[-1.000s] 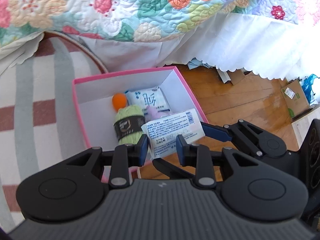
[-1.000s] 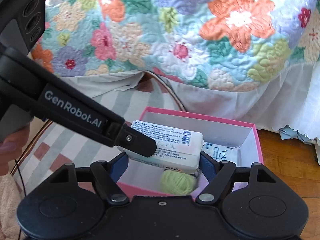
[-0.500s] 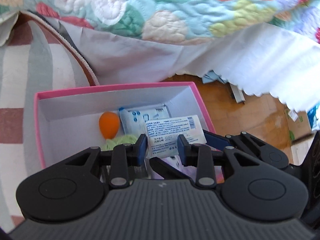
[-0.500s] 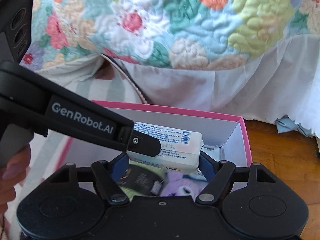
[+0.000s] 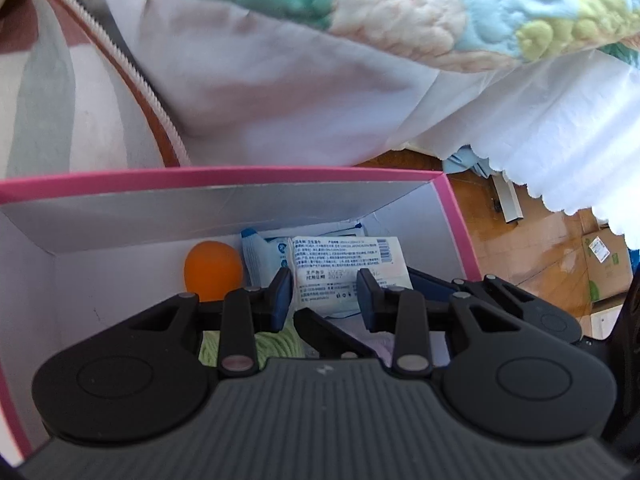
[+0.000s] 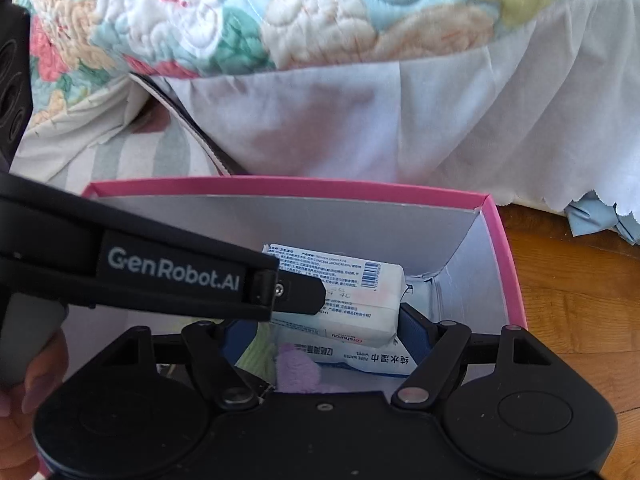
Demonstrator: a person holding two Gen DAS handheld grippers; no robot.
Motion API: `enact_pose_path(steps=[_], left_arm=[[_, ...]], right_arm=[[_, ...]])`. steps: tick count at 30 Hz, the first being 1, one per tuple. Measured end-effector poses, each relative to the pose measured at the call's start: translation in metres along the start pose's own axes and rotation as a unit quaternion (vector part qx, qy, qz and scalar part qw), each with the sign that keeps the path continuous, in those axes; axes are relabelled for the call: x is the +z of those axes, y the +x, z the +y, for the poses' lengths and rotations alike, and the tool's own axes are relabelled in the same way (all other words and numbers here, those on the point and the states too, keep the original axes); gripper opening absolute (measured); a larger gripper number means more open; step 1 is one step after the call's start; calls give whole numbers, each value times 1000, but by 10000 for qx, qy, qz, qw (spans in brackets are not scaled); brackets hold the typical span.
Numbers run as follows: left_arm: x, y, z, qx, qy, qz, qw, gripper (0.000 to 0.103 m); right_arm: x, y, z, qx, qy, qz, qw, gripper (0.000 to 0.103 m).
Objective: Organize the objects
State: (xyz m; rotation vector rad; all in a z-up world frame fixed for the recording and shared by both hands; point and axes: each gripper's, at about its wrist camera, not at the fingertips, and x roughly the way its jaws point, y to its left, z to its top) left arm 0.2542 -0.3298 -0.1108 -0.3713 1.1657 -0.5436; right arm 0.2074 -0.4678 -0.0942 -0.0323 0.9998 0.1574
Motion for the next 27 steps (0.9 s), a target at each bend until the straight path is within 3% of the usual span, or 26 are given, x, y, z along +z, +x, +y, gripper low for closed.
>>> enact_pose_path(steps=[5,6,11,18,27], left_arm=[[-1,5,3,60,-77,-2,10000,33],[-1,6,5,92,-134,24,9999,39],[-2,0,4,520,-66,44,9986,41],[-9,-43,-10,892,483,25,9948,45],[-27,-106,-12,1327,859,115,9874,49]], right_arm=[[-2,6,0,-7,-65,43,10000,80],[-1,9,-2,-6,-29,63,10000,80],[-2,8,-3,-132,13,100,9999,80],[-15,-23,1,42,46,-247,9997,81],[-29,-78,36,248,-18,-551,9982,81]])
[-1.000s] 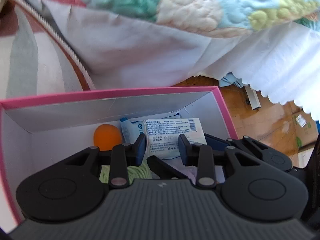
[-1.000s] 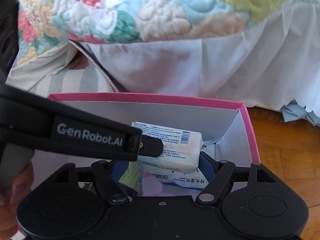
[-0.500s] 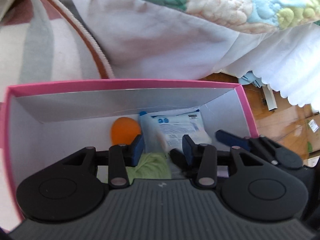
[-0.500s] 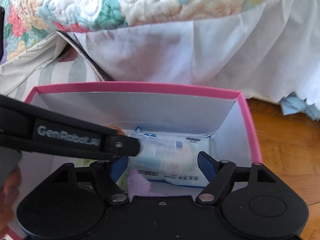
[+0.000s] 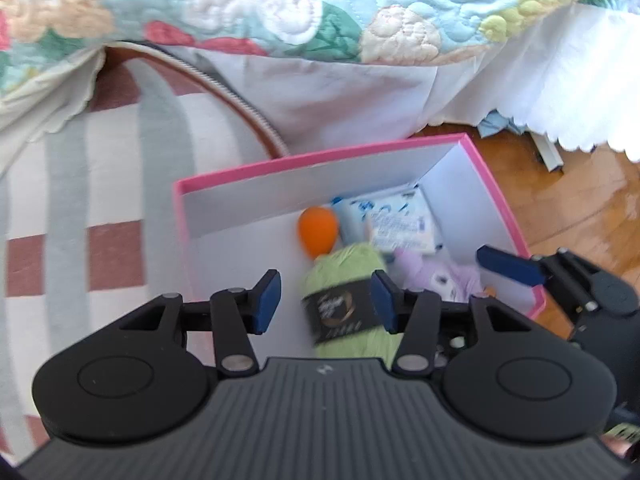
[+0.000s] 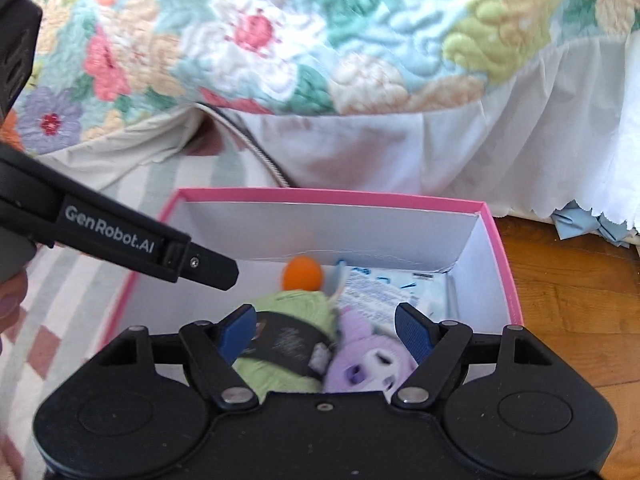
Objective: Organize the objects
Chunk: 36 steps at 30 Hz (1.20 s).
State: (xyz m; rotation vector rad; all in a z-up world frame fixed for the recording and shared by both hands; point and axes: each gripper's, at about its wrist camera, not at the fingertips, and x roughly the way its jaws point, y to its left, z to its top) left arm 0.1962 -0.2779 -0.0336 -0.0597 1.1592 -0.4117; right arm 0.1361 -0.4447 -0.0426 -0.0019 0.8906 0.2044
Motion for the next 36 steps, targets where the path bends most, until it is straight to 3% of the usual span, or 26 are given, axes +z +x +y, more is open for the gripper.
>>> enact_pose_path(steps=[5,9,24,36], left_arm=[[-16,-33,6,449,262,108,9986,49],[-28,-66,16,650,320,90,9973,50],[-97,-170,66,774,-3,-338,9964,60],[-136,-202,105,869,-378,-413,9946,61]], right_arm=[[3,-30,22,53,-66,-53,9999,81],[5,-54,35,331,5,-20,9995,81],[-5,-125,104,456,-220,-58,9987,81],[-19,-142,142,436,-427,-1,9981,82]])
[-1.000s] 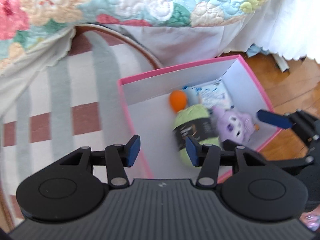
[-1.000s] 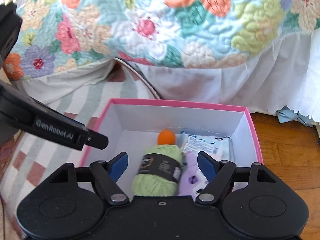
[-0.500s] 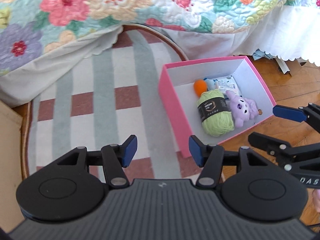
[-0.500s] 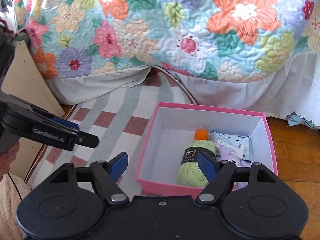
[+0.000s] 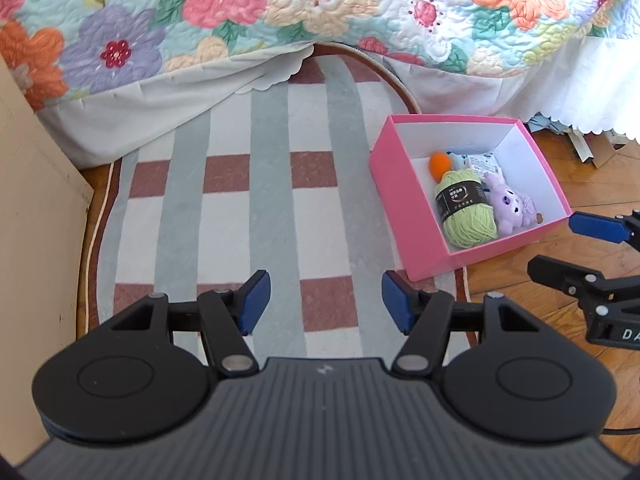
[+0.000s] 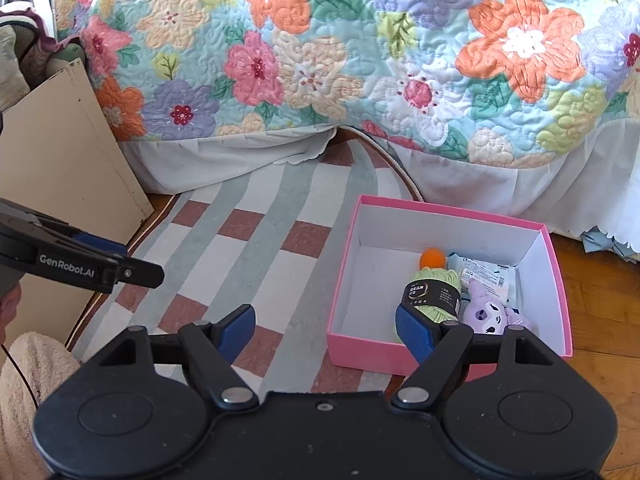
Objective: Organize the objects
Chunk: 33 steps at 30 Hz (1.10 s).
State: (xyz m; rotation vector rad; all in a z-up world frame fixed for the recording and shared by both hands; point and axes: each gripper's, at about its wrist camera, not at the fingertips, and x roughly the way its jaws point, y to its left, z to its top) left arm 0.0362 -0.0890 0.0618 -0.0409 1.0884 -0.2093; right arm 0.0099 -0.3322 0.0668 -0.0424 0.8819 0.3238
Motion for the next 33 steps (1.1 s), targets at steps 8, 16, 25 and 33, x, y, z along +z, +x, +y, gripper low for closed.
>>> enact_pose_path(steps=[8,16,25,33], left_arm=[[-9,3,10,-114,-64,46,9999,61],[-23,13,21,82,-214,105,9997,62],[-35,16,30,234,-300,175,9991,67],[-41,10,32,313,-291,136,9990,74]], right_arm=[[-7,-7,17,-159,-34,-81,9998,85],[-14,9,19,-167,222,125,9995,85],[-20,16,28,-477,194,123,9986,95],[-22,12,33,-518,225,64,9984,100]])
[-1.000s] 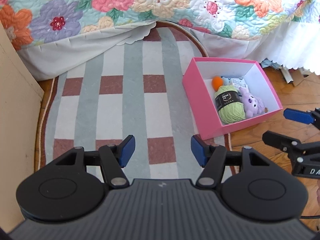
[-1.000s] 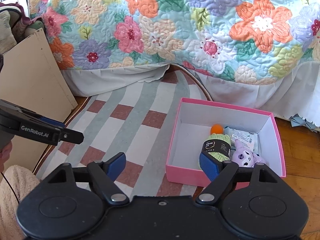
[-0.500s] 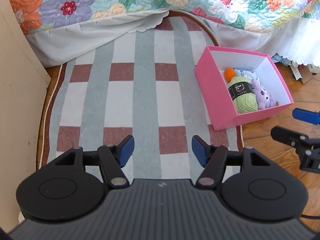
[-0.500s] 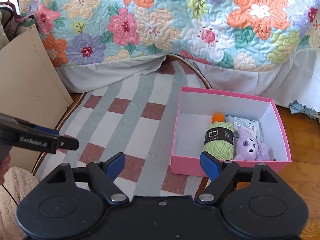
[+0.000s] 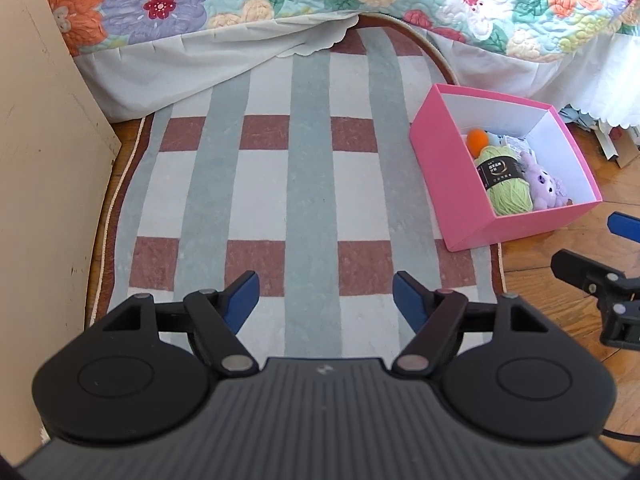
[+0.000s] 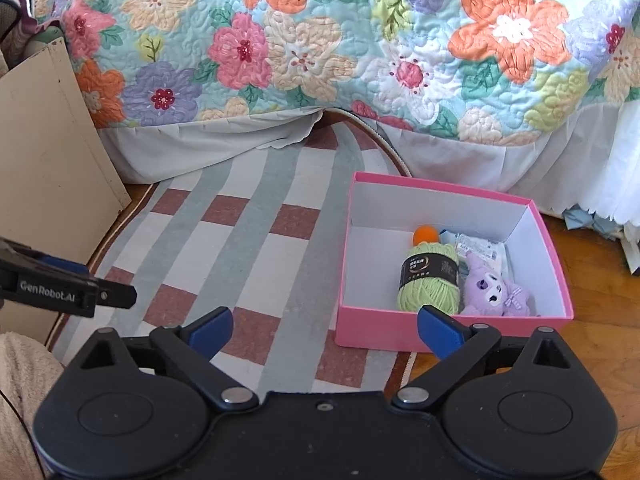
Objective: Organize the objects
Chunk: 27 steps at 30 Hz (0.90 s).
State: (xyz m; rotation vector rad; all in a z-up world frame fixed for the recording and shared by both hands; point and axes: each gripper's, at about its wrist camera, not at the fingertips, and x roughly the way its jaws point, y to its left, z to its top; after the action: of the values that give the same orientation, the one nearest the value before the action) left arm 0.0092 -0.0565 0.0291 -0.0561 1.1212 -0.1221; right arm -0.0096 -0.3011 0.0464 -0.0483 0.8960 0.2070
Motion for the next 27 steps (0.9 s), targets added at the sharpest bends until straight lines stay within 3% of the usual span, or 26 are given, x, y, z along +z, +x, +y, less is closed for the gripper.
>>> enact_pose_path(steps=[8,16,27], left_arm=[[-4,-2,4,31,-114,-58,9999,96],[-3,2,9,251,-246,142,9993,101],[-10,-7,8,491,-123,75,9987,101]], right_arm=[[-3,-1,-3,-77,271,87,9996,100],[-7,1,-3,-263,296,160,9991,100],[-9,-2,-14,-361,436,82,9984,100]])
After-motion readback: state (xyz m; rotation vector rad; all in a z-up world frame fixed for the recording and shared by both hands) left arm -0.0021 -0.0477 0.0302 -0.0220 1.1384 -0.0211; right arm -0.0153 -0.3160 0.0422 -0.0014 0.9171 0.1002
